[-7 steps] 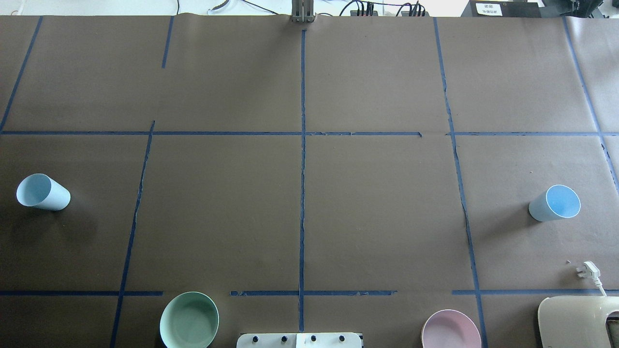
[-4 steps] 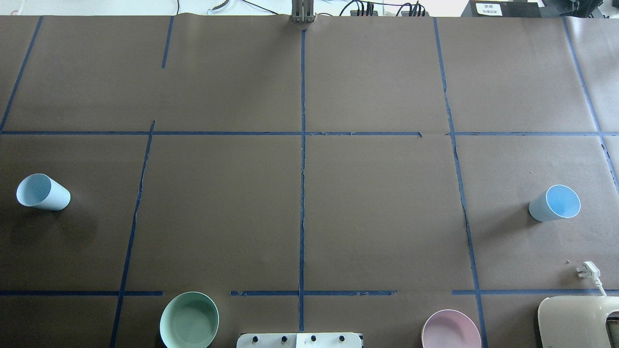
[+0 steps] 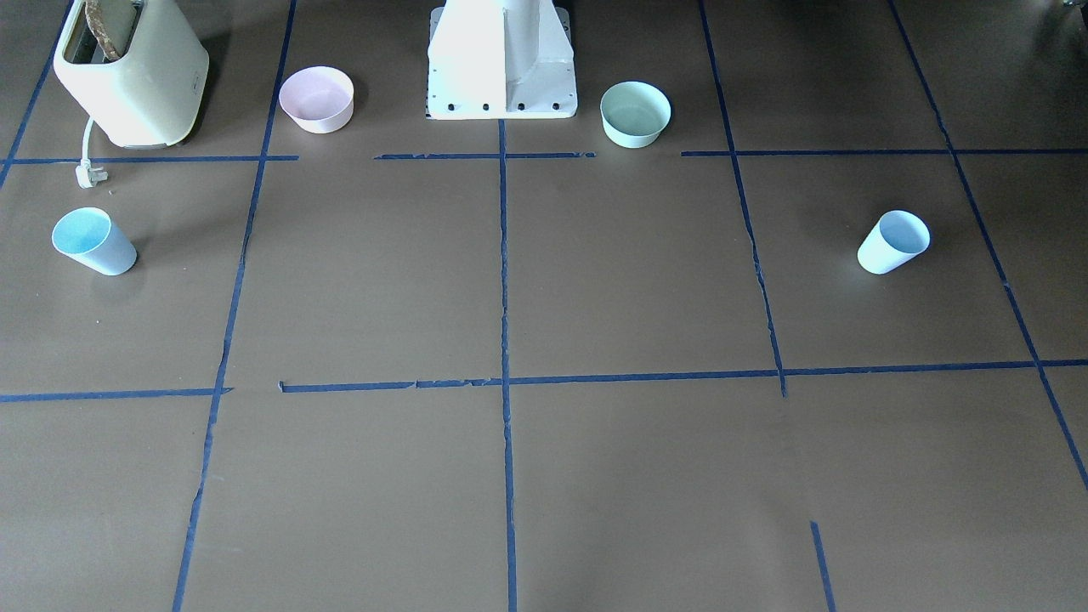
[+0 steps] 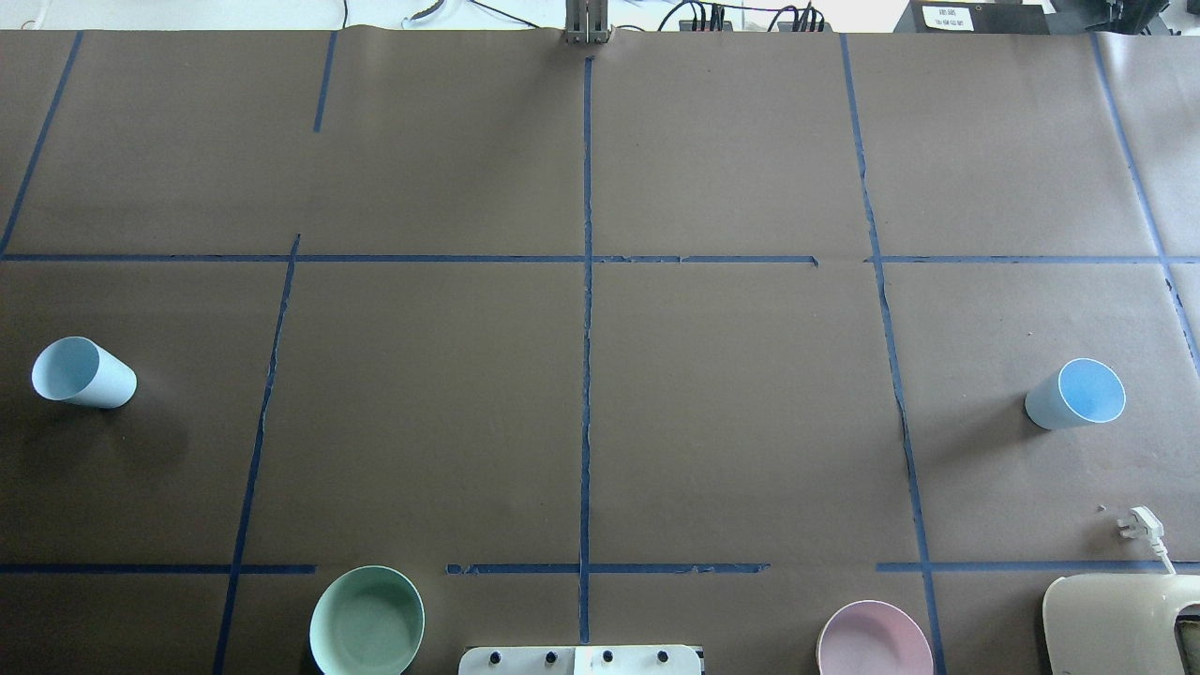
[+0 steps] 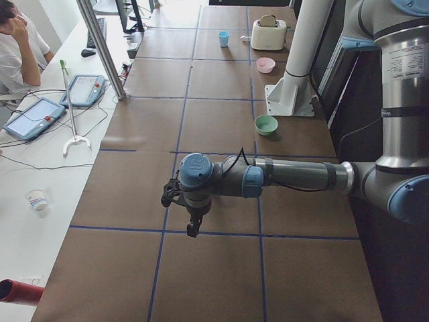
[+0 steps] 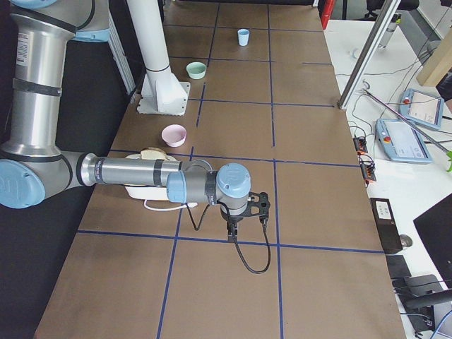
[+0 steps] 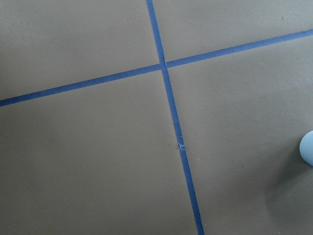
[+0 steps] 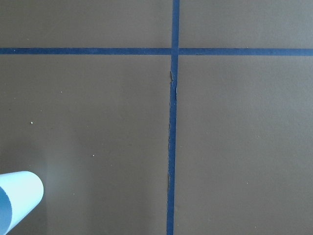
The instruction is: Stack blue cups with both arms
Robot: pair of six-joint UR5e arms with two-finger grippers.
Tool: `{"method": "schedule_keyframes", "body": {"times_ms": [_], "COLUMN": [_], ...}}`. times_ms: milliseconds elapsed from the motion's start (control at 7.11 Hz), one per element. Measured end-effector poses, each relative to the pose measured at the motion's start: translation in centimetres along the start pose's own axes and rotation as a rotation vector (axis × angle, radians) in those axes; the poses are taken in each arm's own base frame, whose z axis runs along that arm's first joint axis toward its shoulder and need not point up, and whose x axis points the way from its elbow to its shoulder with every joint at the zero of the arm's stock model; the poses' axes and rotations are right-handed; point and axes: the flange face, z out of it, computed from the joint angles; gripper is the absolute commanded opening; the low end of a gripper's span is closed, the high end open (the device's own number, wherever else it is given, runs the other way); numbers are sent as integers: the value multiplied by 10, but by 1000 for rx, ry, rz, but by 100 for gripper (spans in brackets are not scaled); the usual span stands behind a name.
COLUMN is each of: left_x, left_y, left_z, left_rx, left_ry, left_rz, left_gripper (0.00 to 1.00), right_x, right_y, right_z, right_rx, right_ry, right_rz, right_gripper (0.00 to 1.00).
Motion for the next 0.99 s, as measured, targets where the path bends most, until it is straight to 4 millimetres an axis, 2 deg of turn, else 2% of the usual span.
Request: {"method": "schedule_keyframes", "body": {"times_ms": [141, 281, 563, 704, 985], "left_x": [21, 52, 113, 133, 159], "left_y": [-9, -20, -35, -37, -38], "left_z": [8, 22, 60, 74, 93], "left_rx": [-15, -32, -51, -44, -53], "left_ry": [8, 16, 36, 50, 67], "left_rz": [-9, -34, -118, -155, -185], "left_gripper": [100, 100, 100, 100, 100], "right_x": [-2, -5, -6, -7, -7], "right_y": [-2, -3, -4, -4, -4], "right_z": [-2, -3, -3, -3, -2], "right_rx": [21, 36, 44, 43, 42], "right_ry": [-2, -4, -8, -12, -16], "right_rz": [-24, -41, -51, -51, -51], "right_gripper": [100, 100, 100, 100, 100]}}
